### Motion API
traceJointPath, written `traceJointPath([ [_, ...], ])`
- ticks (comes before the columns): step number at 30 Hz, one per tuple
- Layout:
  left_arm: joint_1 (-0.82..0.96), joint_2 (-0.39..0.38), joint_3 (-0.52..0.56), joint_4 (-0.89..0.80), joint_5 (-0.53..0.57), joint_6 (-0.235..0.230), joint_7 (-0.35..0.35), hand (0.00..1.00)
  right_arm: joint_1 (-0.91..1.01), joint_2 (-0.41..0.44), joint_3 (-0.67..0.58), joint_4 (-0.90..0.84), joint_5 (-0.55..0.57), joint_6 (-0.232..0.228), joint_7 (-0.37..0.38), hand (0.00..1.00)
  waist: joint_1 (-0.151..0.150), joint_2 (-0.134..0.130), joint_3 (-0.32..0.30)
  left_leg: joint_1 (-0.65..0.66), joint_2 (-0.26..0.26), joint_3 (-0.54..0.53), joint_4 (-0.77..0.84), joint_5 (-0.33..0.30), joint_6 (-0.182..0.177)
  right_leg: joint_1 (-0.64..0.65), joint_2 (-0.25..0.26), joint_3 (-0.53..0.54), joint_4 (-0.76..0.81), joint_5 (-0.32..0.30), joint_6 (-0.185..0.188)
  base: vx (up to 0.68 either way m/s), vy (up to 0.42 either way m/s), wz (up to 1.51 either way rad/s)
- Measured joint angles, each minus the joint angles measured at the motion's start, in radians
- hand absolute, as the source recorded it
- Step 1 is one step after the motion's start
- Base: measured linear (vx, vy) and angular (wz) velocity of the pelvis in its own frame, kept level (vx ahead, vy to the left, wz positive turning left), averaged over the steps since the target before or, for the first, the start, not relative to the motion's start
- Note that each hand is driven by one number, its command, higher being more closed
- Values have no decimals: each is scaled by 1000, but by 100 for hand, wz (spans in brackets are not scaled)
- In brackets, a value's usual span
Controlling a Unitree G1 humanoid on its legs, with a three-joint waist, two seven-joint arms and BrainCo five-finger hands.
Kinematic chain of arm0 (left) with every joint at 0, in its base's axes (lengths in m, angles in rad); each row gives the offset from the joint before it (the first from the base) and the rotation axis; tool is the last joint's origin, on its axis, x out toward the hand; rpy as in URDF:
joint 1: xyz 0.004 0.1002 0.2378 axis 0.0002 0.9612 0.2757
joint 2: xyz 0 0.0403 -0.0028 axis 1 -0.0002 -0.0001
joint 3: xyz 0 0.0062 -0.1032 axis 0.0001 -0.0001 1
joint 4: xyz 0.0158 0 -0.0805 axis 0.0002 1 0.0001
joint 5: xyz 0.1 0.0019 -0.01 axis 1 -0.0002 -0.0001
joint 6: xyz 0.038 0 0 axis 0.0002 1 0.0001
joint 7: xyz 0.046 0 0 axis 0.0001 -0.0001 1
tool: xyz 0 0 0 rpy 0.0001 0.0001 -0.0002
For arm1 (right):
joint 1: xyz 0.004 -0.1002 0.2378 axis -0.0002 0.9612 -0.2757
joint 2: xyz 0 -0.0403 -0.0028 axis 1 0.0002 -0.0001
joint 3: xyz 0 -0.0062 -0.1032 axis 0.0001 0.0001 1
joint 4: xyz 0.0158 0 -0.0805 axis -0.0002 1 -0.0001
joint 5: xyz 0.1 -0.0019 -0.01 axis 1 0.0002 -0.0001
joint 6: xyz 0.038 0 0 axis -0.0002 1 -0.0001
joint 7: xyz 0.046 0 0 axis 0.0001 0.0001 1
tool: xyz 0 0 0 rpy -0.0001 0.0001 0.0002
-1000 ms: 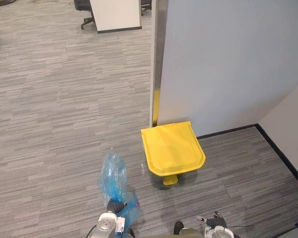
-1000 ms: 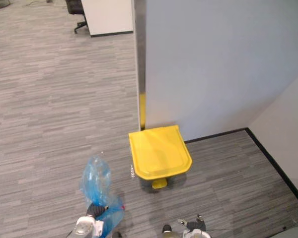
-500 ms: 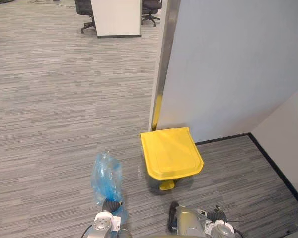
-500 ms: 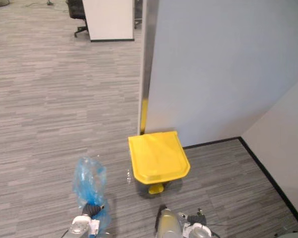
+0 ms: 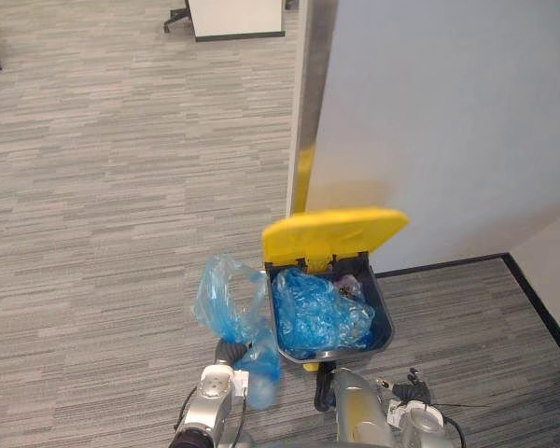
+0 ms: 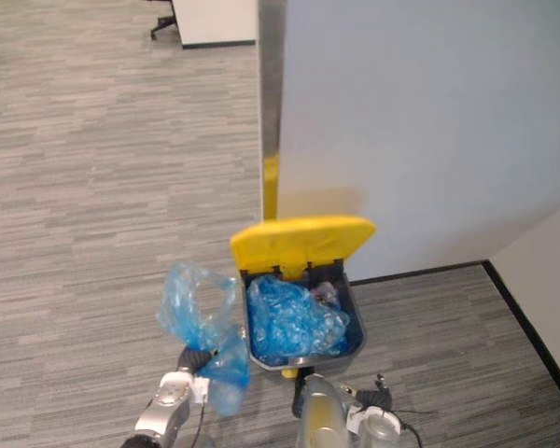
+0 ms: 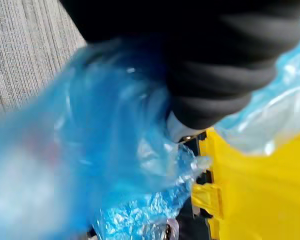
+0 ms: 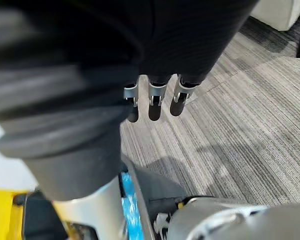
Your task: Gather rubbish on tea table into small bin, then transfer packed bag to large trash can.
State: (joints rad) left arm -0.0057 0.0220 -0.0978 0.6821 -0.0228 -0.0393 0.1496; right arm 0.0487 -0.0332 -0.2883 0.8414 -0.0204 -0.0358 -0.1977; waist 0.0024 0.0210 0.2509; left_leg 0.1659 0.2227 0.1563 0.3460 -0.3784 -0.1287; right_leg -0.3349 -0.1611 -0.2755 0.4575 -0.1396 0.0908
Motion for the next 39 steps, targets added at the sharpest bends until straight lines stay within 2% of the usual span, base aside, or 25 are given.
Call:
traceJointPath([
  [4,-3,-4,-7,-18,0,0,0,100,-15,-1,46,-7,-1,1,0,0,7,-2,-17,-96,-1,-33,58,8,-14,-21,-37,-27,3,-7,-10,44,42,51],
  [9,-5,1,-14,-99,-1,-2,1,100,-58,11,147,-88,-10,5,0,0,34,-3,-17,-200,-7,-62,117,27,-29,-28,-78,-43,-3,-8,-12,-11,43,57],
  [11,-15,16,-19,-124,-1,-10,2,100,-121,8,189,-105,-14,6,0,0,62,-11,-21,-260,-8,-72,137,27,-29,-60,-85,-45,-11,-7,-12,-50,9,33],
  [12,-19,20,-19,-124,-2,-13,2,100,-142,7,203,-121,-18,6,-1,0,62,-11,-21,-277,-9,-79,140,28,-30,-69,-88,-48,-11,-6,-12,-65,-22,27],
  [16,-23,47,-28,-149,-15,-22,4,100,-256,-29,286,-209,-32,0,-6,0,70,-14,-19,-344,-8,-84,145,45,-37,-119,-92,-58,-16,15,-31,-73,-38,13],
  [19,-47,64,-47,-164,-43,-41,5,100,-353,-106,300,-222,-61,-4,-16,0,83,-16,-17,-371,-8,-84,128,74,-27,-128,-82,-59,-62,53,-21,-124,-59,4],
  [21,-56,66,-47,-187,-64,-42,5,100,-416,-159,300,-210,-74,-2,-19,0,83,-19,-4,-384,-4,-84,107,75,-25,-140,-70,-59,-85,70,-18,-139,-70,1],
  [23,-69,73,-50,-201,-76,-44,5,100,-460,-193,301,-187,-93,0,-20,0,84,-19,14,-391,-1,-84,92,73,-25,-145,-60,-52,-106,68,8,-135,-64,7],
  [24,-92,79,-59,-203,-87,-45,5,100,-506,-224,301,-165,-97,3,-23,0,78,-24,35,-397,-1,-85,67,58,-8,-156,-33,-5,-125,81,31,-152,-64,8],
  [25,-105,85,-59,-203,-93,-45,6,100,-547,-237,301,-135,-98,10,-24,0,77,-34,54,-398,-3,-85,66,58,-9,-156,-21,21,-137,95,40,-181,-53,-4],
  [28,-115,105,-69,-205,-108,-45,7,100,-638,-273,301,-71,-98,19,-27,0,77,-54,71,-413,-5,-82,85,58,-16,-155,-10,38,-176,139,31,-112,3,-12],
  [31,-122,114,-85,-245,-124,-48,21,100,-731,-330,300,-16,-96,25,-33,0,73,-53,85,-432,-6,-83,109,57,-28,-155,-6,43,-200,170,14,-21,20,-5],
  [36,-125,122,-88,-286,-150,-69,22,100,-839,-384,291,50,-84,32,-44,0,62,-53,89,-437,-9,-83,132,56,-43,-153,-7,52,-201,180,3,15,19,-4],
  [39,-133,126,-90,-330,-171,-81,22,100,-895,-402,279,82,-45,33,-49,0,56,-53,123,-423,-13,-83,136,54,-41,-139,-9,57,-200,180,2,0,0,0],
])
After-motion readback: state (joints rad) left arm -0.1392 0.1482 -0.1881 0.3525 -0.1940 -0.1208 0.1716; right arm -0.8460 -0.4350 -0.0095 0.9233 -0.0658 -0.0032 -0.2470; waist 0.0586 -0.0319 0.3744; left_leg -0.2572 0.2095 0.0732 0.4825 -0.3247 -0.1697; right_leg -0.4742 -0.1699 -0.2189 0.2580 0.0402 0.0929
